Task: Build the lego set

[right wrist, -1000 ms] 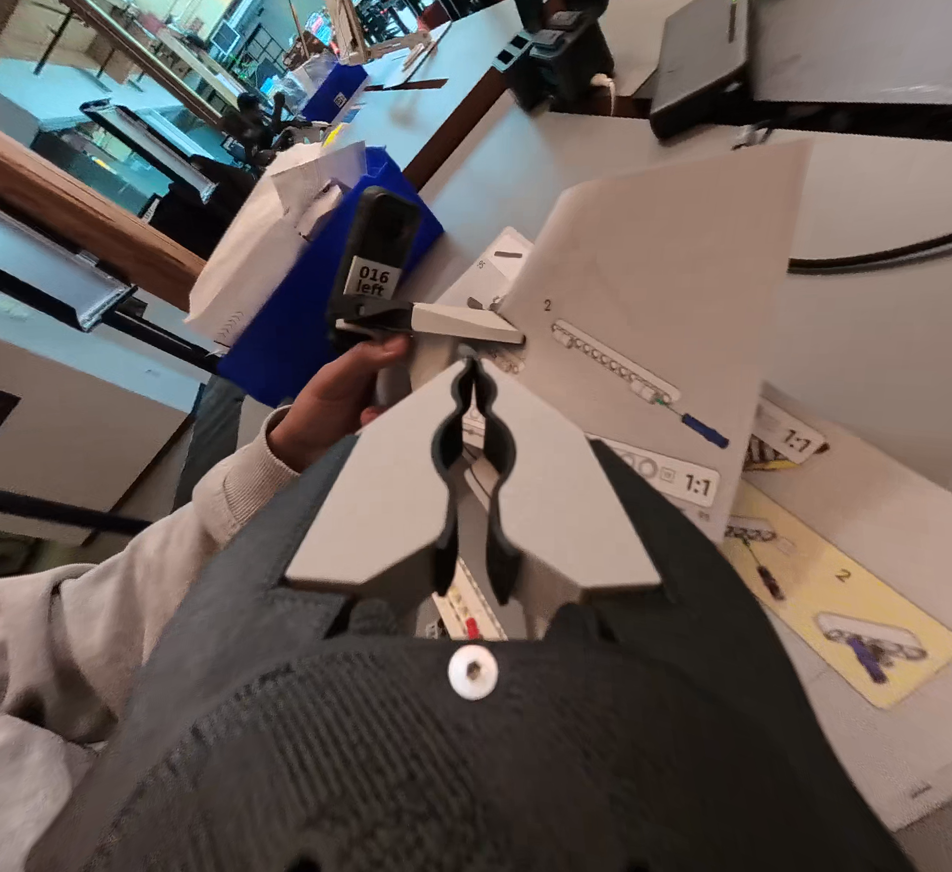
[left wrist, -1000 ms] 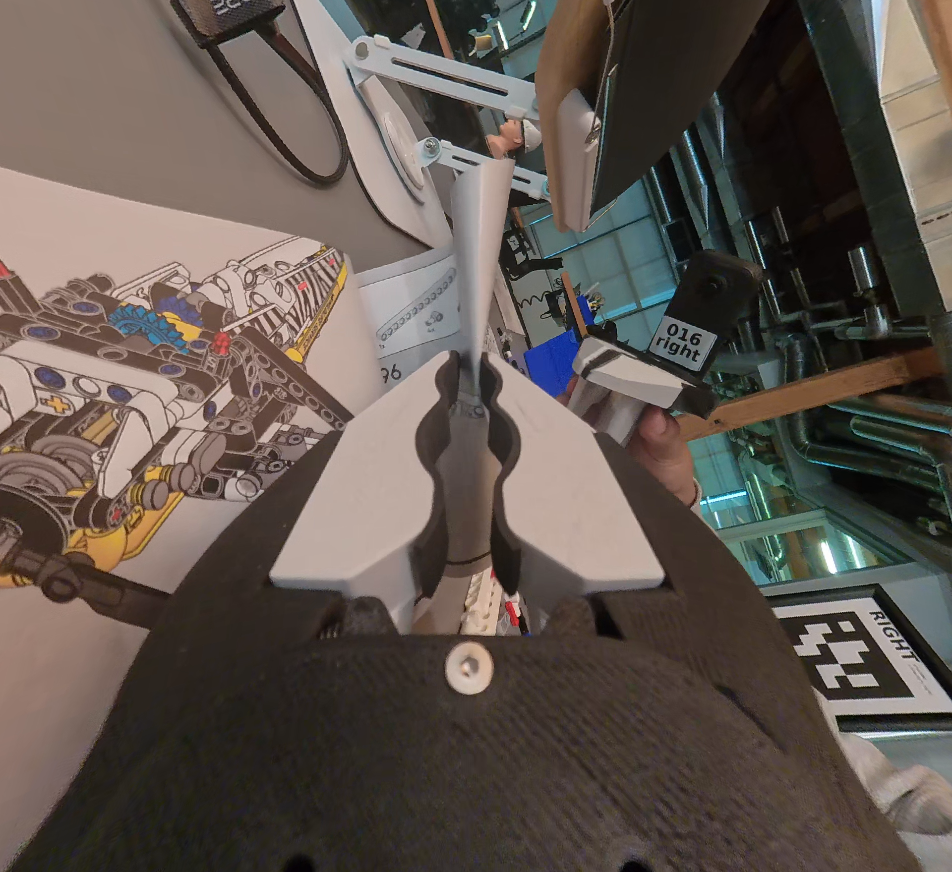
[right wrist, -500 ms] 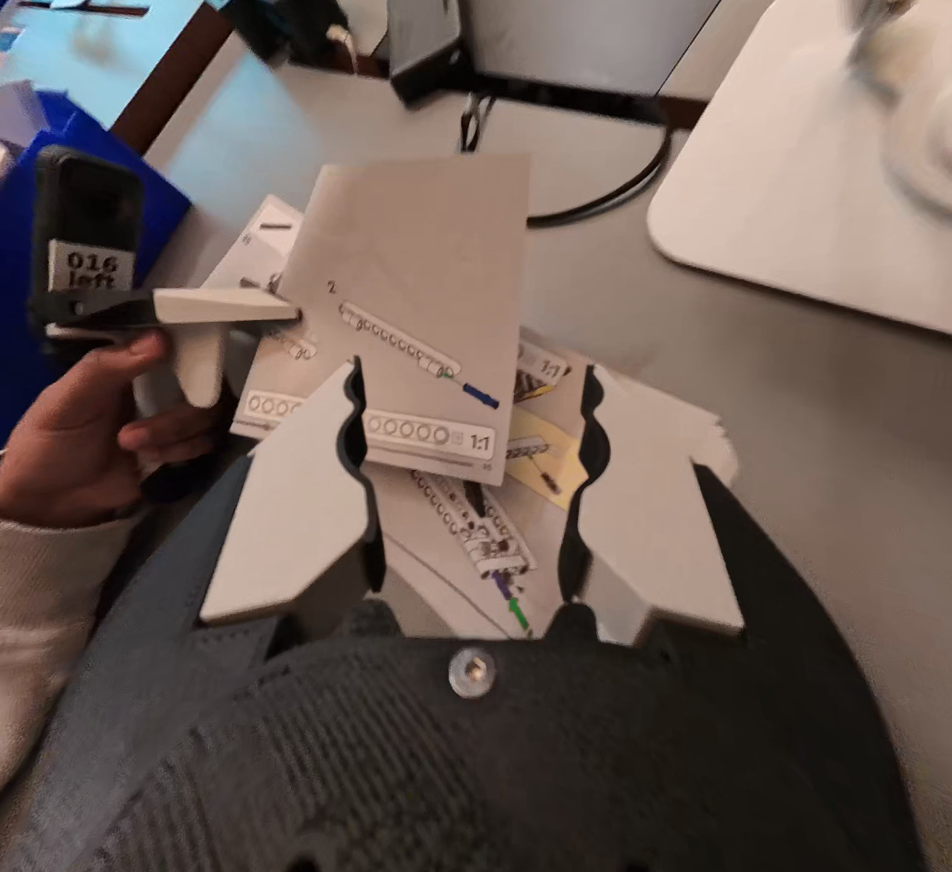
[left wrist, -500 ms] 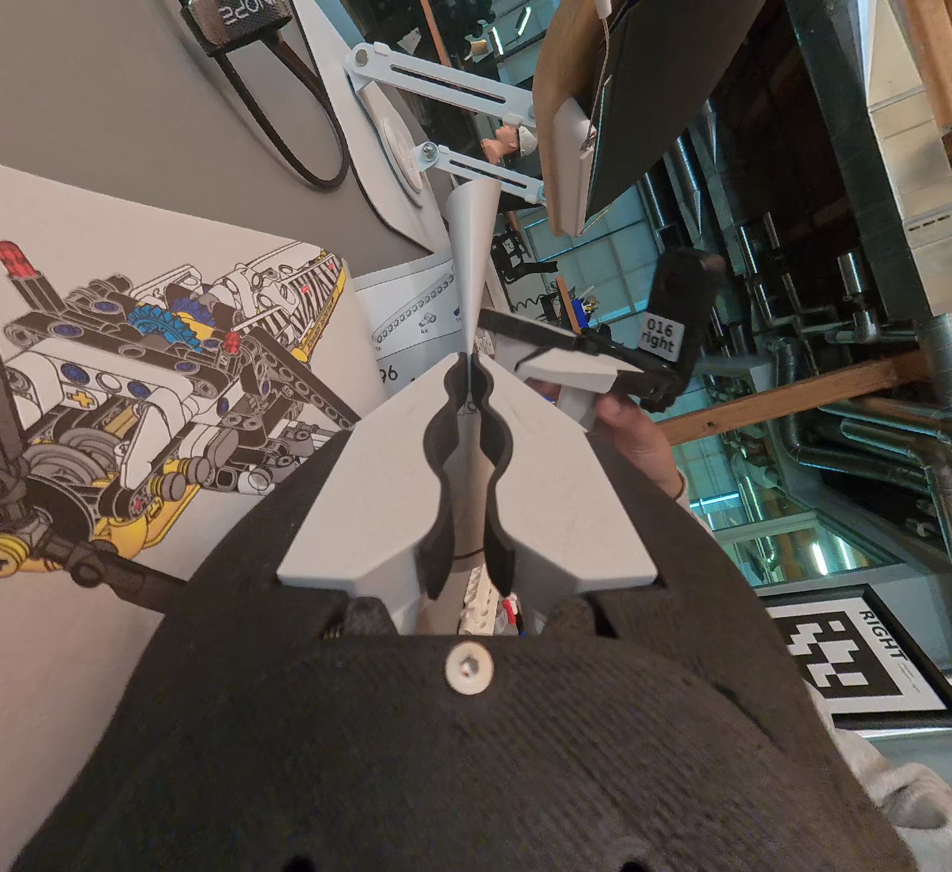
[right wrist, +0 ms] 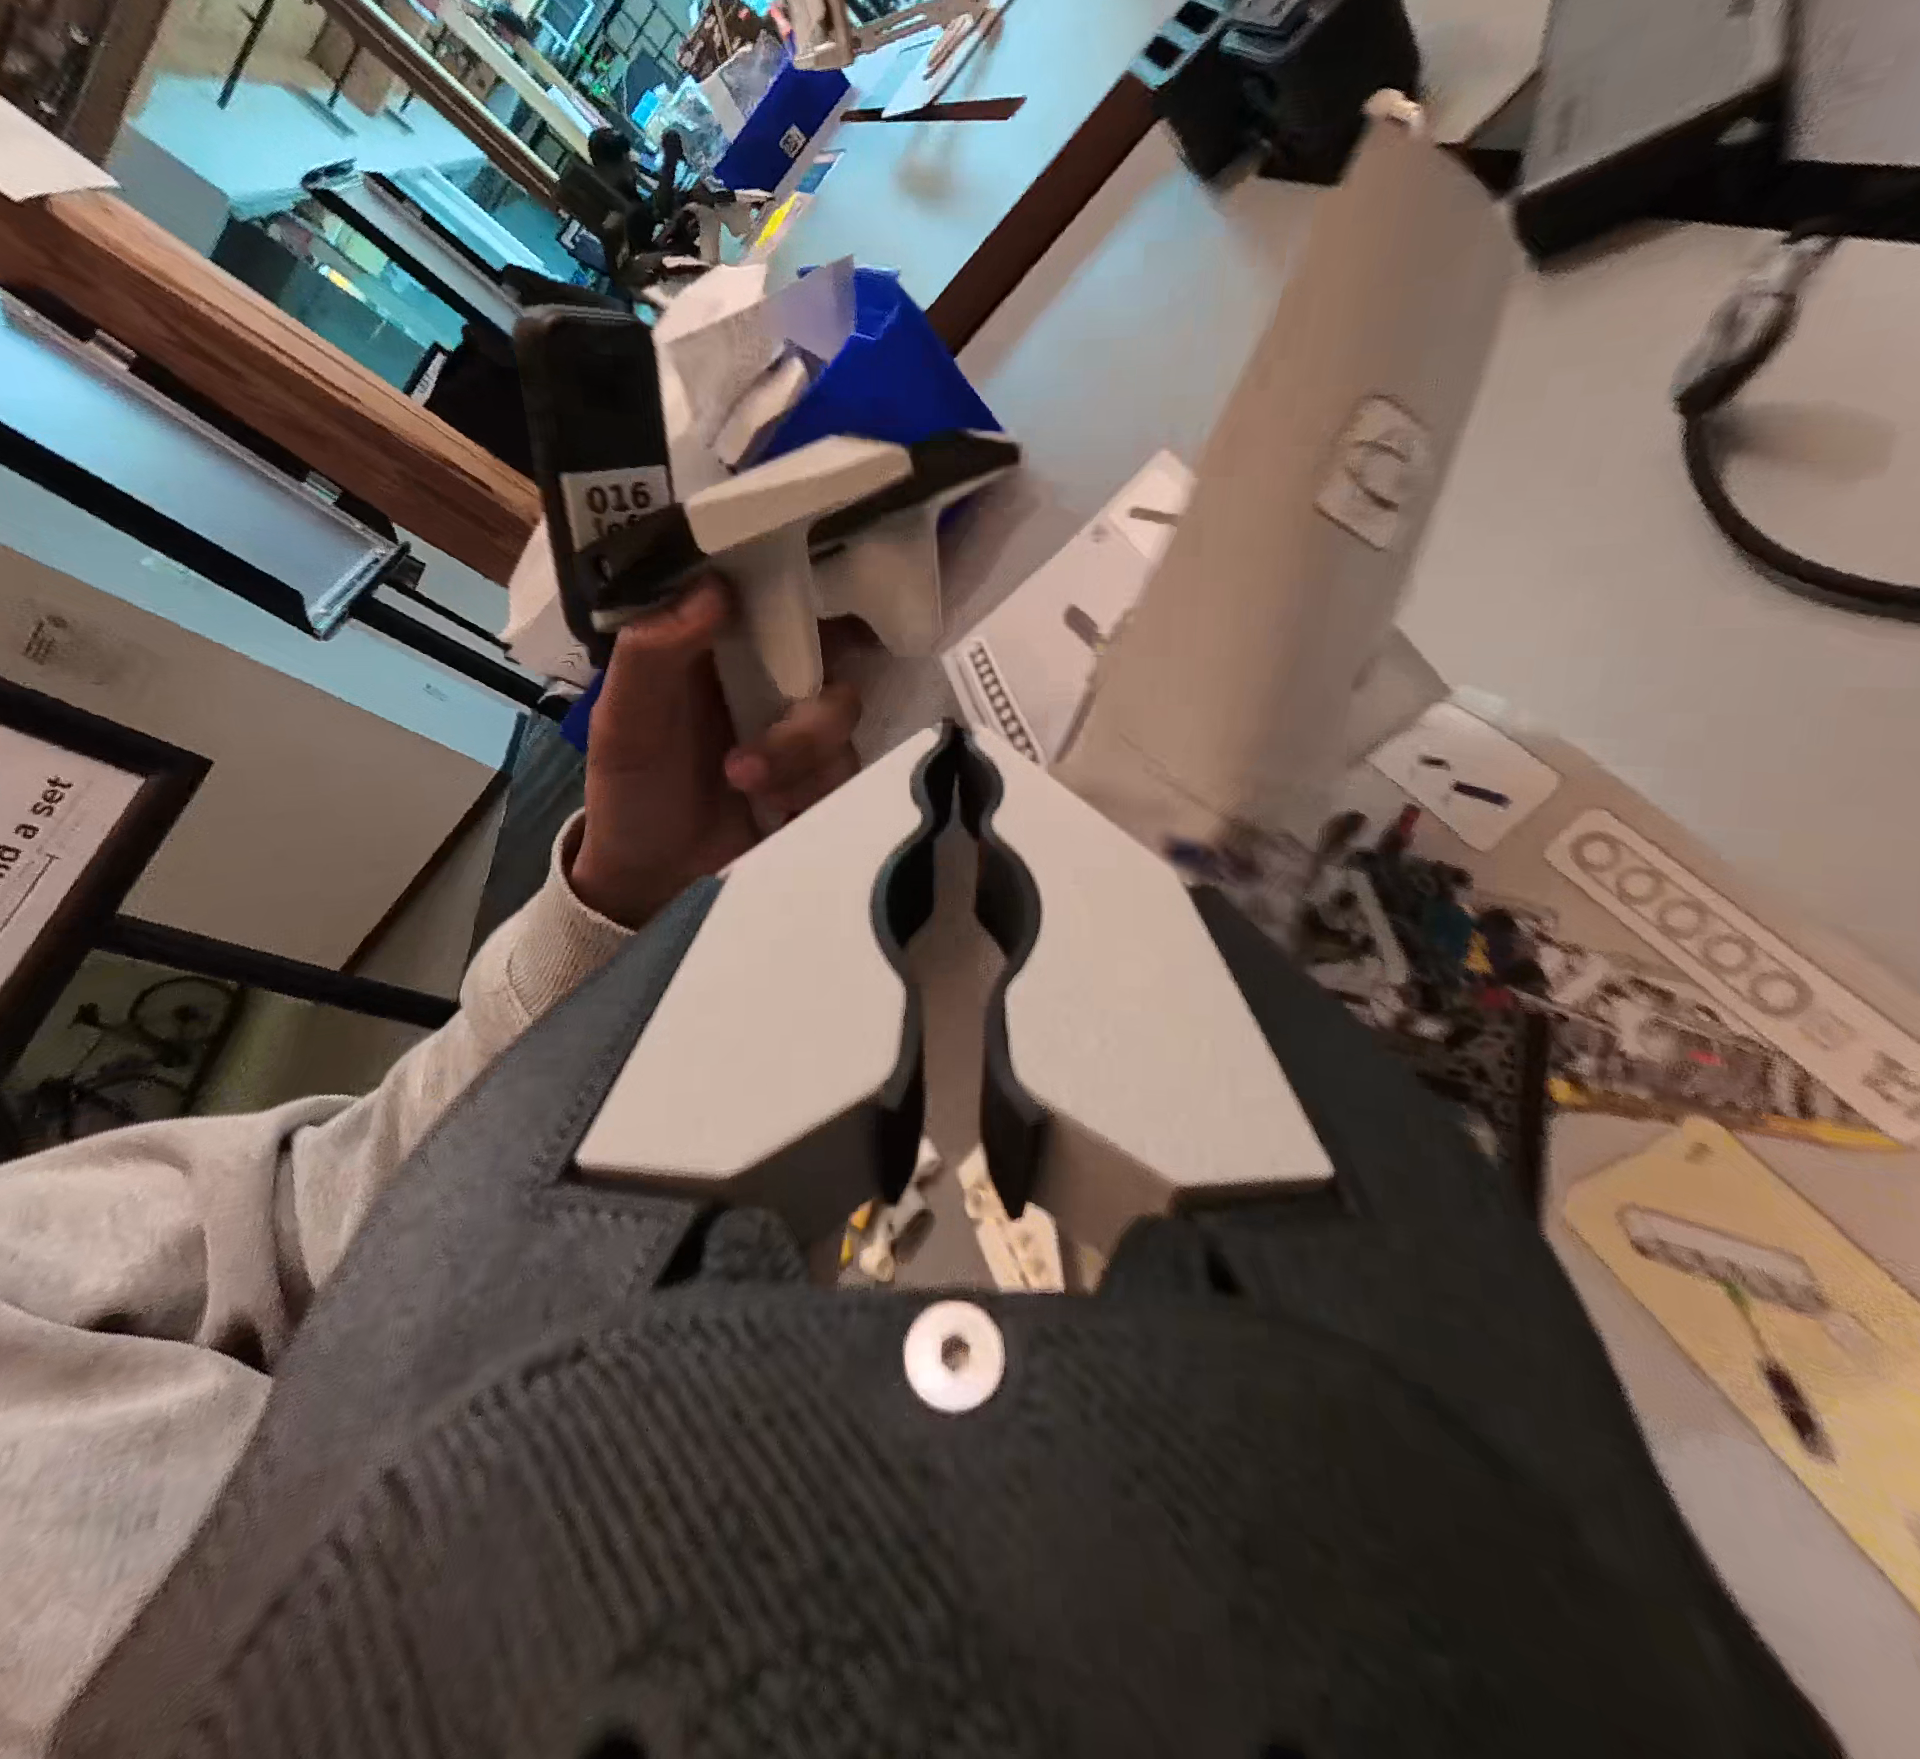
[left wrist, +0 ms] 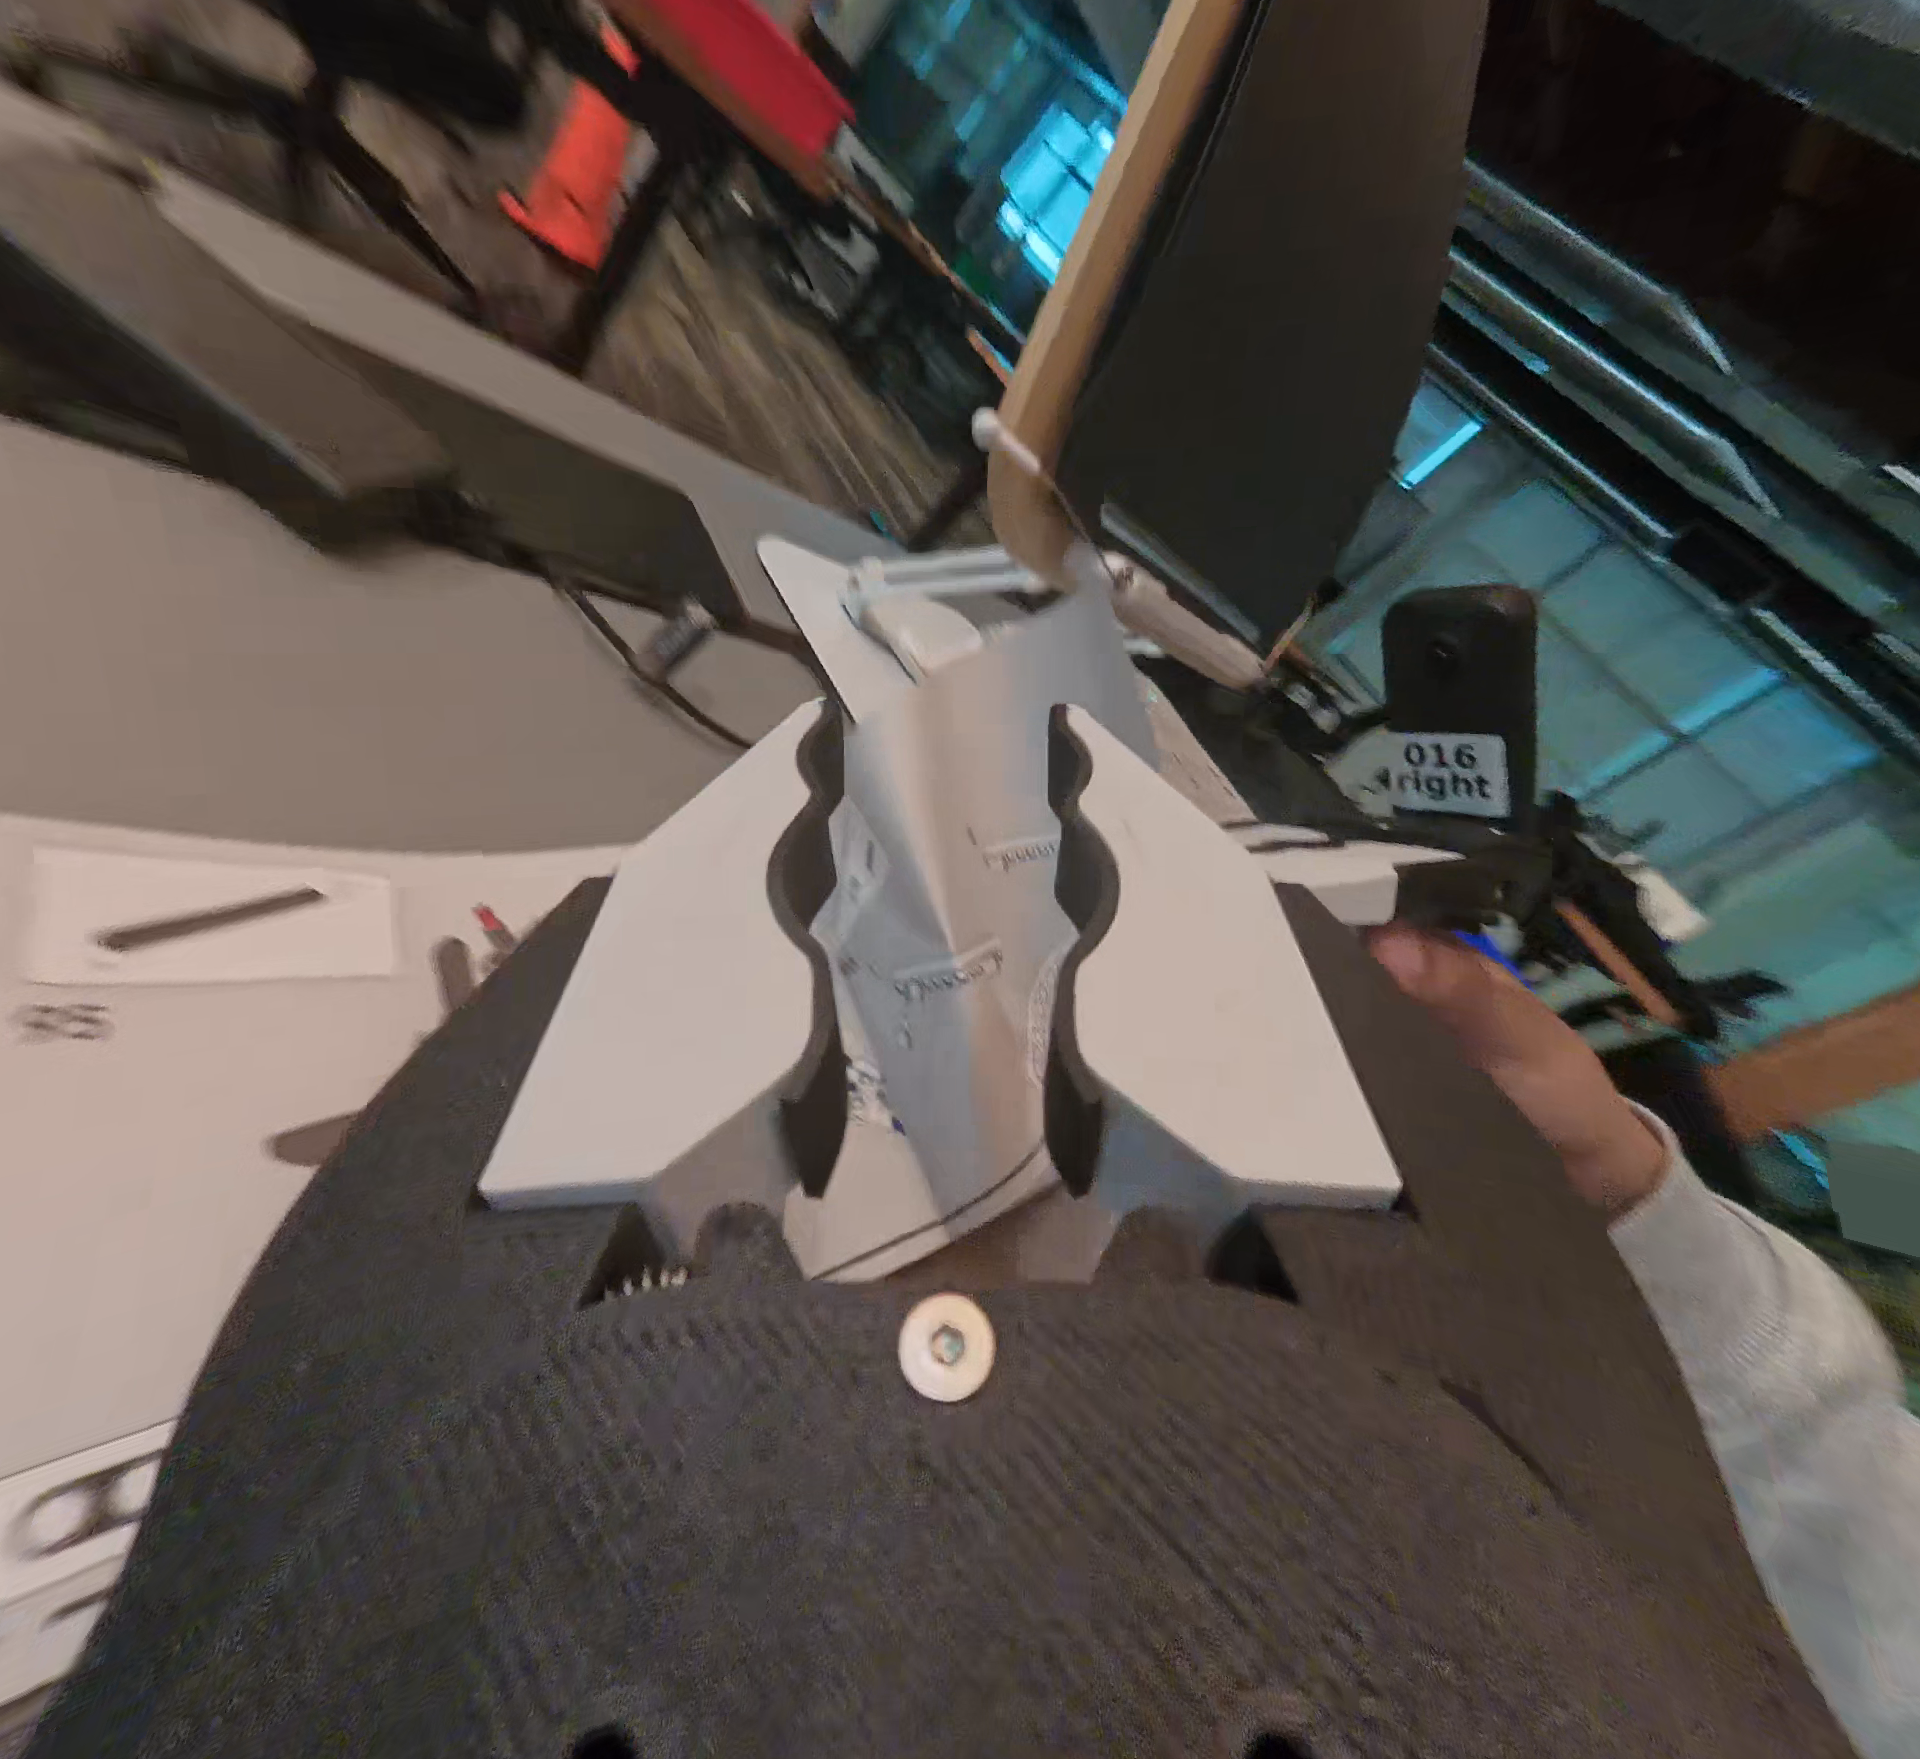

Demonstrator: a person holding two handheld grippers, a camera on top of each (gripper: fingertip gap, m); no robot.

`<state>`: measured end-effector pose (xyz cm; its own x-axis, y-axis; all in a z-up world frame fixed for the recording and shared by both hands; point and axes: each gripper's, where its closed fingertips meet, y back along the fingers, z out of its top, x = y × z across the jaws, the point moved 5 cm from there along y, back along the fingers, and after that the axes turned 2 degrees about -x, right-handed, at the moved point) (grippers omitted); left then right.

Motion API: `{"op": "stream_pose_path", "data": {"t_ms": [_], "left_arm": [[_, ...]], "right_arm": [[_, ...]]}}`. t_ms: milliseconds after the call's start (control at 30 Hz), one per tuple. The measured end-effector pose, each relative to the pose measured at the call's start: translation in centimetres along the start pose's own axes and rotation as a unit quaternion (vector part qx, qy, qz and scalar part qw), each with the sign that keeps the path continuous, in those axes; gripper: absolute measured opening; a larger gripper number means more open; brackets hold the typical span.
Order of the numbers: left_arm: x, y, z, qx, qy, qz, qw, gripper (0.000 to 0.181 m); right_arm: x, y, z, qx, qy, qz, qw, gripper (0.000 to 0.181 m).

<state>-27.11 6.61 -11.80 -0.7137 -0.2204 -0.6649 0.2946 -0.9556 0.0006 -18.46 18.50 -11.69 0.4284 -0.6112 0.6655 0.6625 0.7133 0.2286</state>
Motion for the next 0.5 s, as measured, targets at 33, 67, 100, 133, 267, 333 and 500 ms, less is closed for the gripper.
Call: {"op": "stream_pose_path", "data": {"t_ms": [33,67,100,133,267,333,500], "left_arm": [[-0.2,0.6,0.8,-0.017,-0.022,0.015,1.000,0.039],[-0.2,1.2,1.4,-0.026,-0.046,0.033,0.998,0.040],[0.0,1.6,1.8,-0.029,-0.072,0.055,0.995,0.040],[0.4,2.0,2.2,-0.029,-0.094,0.077,0.992,0.040],[2.0,2.7,2.4,-0.037,-0.079,0.084,0.993,0.039],[2.4,2.4,2.0,-0.034,-0.046,0.056,0.997,0.038],[1.8,-0.2,-1.3,0.070,-0.049,0.034,0.996,0.040]], "right_arm": [[0.7,-0.9,0.1,-0.003,0.007,0.004,1.000,0.000],[1.5,-2.0,0.0,-0.010,0.018,0.012,1.000,0.000],[2.3,-3.3,-0.2,-0.014,0.029,0.019,0.999,0.006],[2.9,-4.9,-0.8,-0.006,0.038,0.017,0.999,0.020],[4.0,-10.2,-4.2,0.092,0.090,0.001,0.992,0.055],[4.5,-10.7,-4.7,0.087,0.095,0.010,0.992,0.052],[4.6,-3.8,-2.5,-0.039,0.094,-0.028,0.994,0.042]]}}
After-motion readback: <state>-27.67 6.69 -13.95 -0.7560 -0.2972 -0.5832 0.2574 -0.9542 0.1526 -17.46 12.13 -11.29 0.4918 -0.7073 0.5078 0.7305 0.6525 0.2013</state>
